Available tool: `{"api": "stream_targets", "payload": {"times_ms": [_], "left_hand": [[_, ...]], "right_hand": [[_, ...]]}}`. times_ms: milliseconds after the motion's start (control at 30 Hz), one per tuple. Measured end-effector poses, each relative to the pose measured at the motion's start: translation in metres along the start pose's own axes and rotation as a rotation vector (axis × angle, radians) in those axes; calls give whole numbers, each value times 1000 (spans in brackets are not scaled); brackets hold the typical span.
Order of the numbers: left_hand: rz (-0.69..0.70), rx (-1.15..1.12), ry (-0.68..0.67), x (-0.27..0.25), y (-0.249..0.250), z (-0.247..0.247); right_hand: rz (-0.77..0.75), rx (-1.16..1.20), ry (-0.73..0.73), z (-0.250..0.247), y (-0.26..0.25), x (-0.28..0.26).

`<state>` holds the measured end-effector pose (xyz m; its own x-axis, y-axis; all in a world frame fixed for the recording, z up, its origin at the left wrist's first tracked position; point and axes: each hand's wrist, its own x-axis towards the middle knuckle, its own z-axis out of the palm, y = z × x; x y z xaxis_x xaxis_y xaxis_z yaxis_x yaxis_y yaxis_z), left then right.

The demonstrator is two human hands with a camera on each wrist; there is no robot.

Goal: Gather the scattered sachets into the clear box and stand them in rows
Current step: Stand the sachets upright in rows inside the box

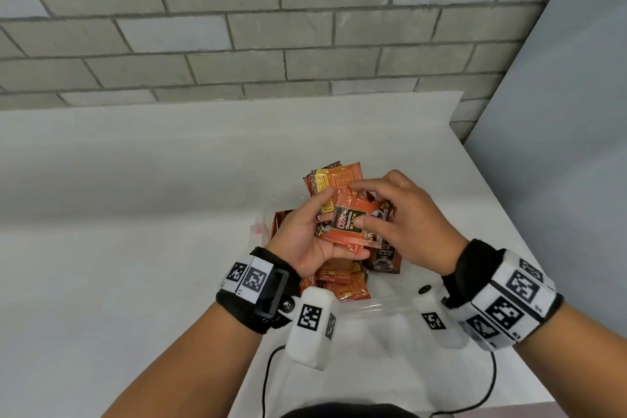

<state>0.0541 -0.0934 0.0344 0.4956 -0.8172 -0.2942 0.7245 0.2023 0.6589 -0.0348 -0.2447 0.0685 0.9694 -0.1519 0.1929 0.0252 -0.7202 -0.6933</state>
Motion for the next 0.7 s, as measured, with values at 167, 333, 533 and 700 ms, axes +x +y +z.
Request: {"api": "stream_targets", "payload": {"times_ms": [167, 333, 533, 700], "left_hand": [[28, 0, 106, -2, 4, 1], [96, -51, 165, -3, 9, -3], [74, 25, 100, -9, 9, -9], [92, 157, 50, -9, 5, -9]], "right_hand": [[109, 151, 7, -2, 1, 0], [350, 525, 31, 3, 4, 0], [357, 553, 138, -2, -6, 7], [179, 212, 75, 5, -13, 15]]}}
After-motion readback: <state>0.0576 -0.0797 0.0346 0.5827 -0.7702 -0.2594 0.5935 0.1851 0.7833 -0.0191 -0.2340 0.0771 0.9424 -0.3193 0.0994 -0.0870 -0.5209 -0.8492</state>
